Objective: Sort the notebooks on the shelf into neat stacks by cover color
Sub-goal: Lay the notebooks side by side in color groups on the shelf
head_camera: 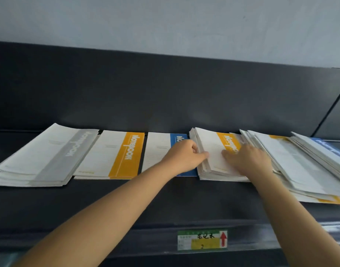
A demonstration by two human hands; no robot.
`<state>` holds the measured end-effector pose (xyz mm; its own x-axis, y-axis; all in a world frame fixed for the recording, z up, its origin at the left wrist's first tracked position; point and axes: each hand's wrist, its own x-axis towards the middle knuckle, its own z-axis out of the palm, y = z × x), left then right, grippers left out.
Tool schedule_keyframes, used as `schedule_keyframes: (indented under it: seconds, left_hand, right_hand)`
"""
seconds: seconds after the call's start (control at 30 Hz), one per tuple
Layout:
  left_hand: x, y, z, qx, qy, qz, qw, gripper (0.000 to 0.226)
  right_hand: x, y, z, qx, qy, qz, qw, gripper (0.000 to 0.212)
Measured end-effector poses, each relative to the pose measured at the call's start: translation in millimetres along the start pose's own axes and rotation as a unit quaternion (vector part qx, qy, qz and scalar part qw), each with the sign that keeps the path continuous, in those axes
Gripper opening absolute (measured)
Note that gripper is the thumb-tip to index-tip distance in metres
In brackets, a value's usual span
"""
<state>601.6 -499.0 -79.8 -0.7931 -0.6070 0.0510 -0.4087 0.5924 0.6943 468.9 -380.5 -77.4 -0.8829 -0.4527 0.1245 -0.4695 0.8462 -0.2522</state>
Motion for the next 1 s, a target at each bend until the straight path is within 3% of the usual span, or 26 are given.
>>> schedule_keyframes:
  seconds: [0.17,0.4,0.57,0.7,0.87,1.0]
  left_hand:
    - [5,4,16,-0.017,0.057,-0.002,0.998,0.038]
    - [8,-8,-2,-0.140,0.089,-0.044,0.985,0.030]
    - [0,-18,-32,-0.247,0.090,-0.107,0.959,0.018]
    - [-13,-36,-67,-0.263,0.120,-0.131,0.948,0.017]
    - [-37,-86,-121,-0.217,0.175,-0.163,0.946,0.020]
    - [-54,-125,-149,-0.169,0.149,-0.187,0.956,0.025]
  right_hand:
    - [2,-8,3,0.045,-0.001,0.009,0.999,0.054]
    - [-15,-28,3,0.110,-0.036,-0.077,0.990,0.037]
    - [-27,-55,1,0.206,-0.088,-0.107,0.969,0.037]
    - [-31,-75,0,0.321,-0.067,-0.094,0.940,0.041]
    - [-42,-109,3,0.272,-0.060,-0.141,0.950,0.039]
    - [-61,-155,19,0.199,-0.021,-0.199,0.959,0.043]
